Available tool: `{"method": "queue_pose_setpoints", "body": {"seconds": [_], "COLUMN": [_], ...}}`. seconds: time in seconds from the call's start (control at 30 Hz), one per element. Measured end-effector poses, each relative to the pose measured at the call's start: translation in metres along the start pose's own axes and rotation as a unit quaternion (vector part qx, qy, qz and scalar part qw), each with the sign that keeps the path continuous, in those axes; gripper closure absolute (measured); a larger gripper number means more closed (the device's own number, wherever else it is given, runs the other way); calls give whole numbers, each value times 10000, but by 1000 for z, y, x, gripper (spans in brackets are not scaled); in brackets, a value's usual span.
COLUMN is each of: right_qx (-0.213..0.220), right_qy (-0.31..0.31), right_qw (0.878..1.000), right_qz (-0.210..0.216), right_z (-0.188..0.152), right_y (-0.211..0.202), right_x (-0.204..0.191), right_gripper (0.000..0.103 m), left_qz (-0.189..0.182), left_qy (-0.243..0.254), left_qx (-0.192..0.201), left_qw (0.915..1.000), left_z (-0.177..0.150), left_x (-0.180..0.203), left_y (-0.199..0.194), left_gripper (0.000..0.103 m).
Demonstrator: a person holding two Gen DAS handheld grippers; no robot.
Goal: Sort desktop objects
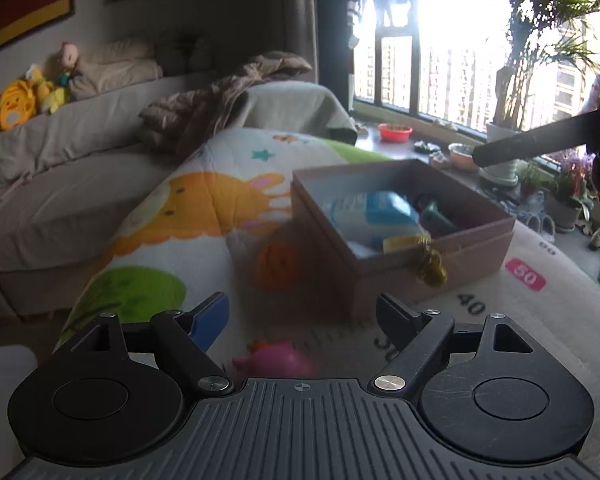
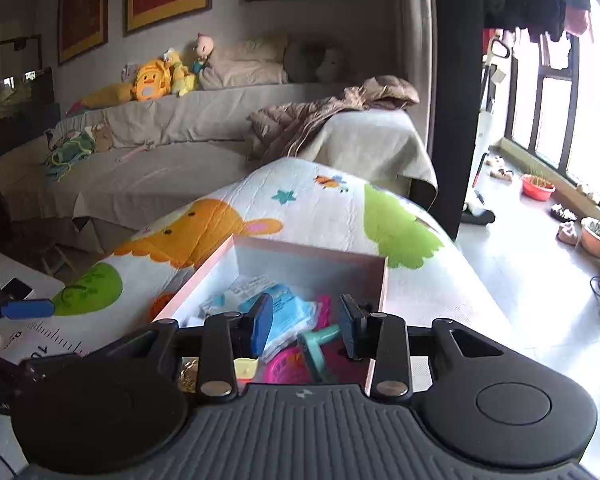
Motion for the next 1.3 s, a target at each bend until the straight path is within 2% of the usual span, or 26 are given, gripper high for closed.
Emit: {"method": "queue_pose_setpoints", "body": {"seconds": [0.07,0.13,0.17,0.3,0.4,0.5,0.57,0.67,0.77,0.87,0.93,0.97,1.03,1.1,1.17,1.3], "right_qx": [-259,-499,-654,-1237,-1650,-1950,-1926,-1600,-1067,-362,-104,-50,8,4,-118,-435], "right_qy": [56,128,174,597,1031,1309,1315,1277,1309,1153,1081,1084,1133,1080,988,330], "right_qw": [9991,9976,9969,9905,9808,9718,9722,9788,9854,9926,9941,9941,9934,9940,9950,9978], "right_qz": [345,461,399,19,108,208,206,109,232,104,1,-38,-178,-182,32,387], "right_z": [-4,-6,-9,-24,-29,-33,-33,-23,5,45,66,72,78,75,66,45], "right_y": [12,28,38,74,95,107,103,85,55,27,20,20,22,26,34,60], "right_x": [-19,-35,-41,-40,-32,-26,-26,-24,-21,-18,-13,-10,-4,-5,-18,-71], "right_gripper": [57,39,38,38,38,45,45,45,46,46,45,44,23,23,23,23], "left_qz": [-69,-200,-229,-224,-175,-124,-103,-66,-39,-18,17,38,92,159,230,346], "left_qy": [-148,-285,-332,-221,-101,-187,-264,-293,-326,-384,-402,-401,-393,-397,-438,-543], "left_qx": [-132,-144,-129,-52,-37,-140,-177,-171,-168,-163,-171,-173,-164,-145,-143,-191], "left_qw": [9998,9993,9991,9995,9998,9997,9994,9994,9993,9991,9990,9990,9990,9990,9987,9977], "left_z": [-15,-21,-24,-34,-37,-39,-39,-40,-41,-41,-42,-42,-43,-44,-46,-50], "left_x": [-1,2,4,18,22,19,16,13,11,9,8,8,5,2,-3,-11], "left_y": [1,-3,-7,-22,-23,-19,-18,-20,-20,-19,-19,-20,-21,-22,-22,-19], "left_gripper": [17,13,7,6,4,4,4,4,4,3,3,3,3,2,2,1]}}
Point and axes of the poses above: each gripper's, at about its wrist camera, not at the fingertips, and y roughly the way its jaws point, x to its right, z to its top, the point moved 7 cm from there along y, roughly the way its jaws point, and after that the axes turned 1 degree about x, right-handed, at the moved point
